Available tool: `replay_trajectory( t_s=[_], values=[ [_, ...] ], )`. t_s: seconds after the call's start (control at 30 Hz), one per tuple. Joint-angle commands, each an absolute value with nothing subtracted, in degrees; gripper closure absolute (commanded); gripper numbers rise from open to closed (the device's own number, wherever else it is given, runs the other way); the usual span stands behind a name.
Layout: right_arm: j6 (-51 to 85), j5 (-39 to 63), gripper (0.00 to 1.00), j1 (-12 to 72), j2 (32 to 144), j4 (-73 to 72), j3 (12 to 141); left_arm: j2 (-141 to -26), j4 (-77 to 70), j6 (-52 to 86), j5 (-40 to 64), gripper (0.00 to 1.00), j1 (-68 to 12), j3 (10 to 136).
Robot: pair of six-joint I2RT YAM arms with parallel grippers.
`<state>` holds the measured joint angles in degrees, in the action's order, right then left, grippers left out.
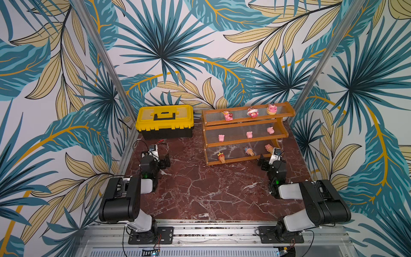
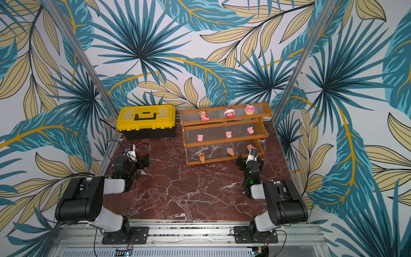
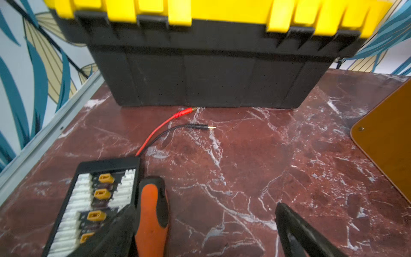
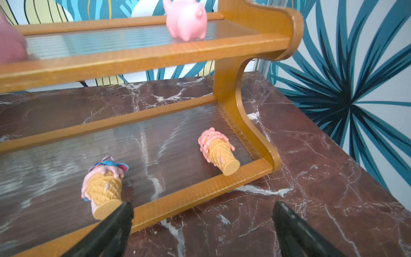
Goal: Organize plastic toys on shelves
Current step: Reset both arms
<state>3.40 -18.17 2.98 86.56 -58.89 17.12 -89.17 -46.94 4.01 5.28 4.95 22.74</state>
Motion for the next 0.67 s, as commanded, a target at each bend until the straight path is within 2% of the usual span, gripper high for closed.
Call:
replay_trajectory(
  t_s=[0.0, 0.23, 0.63],
  values=[
    [4.17, -20.12, 0.01, 2.77, 86.13, -61.86, 16.43, -89.22, -54.71, 2.36, 6.21, 0.0, 4.81, 21.26],
    [4.18, -18.0, 0.01, 2.64, 87.54, -77.71, 8.82, -89.68, -55.75, 2.26, 6.1, 0.0, 4.77, 21.01],
    [3.92, -17.32, 0.01, 2.65, 88.08, -79.37, 8.23, -89.68, -55.73, 2.02, 5.77, 0.0, 4.52, 21.09]
  ],
)
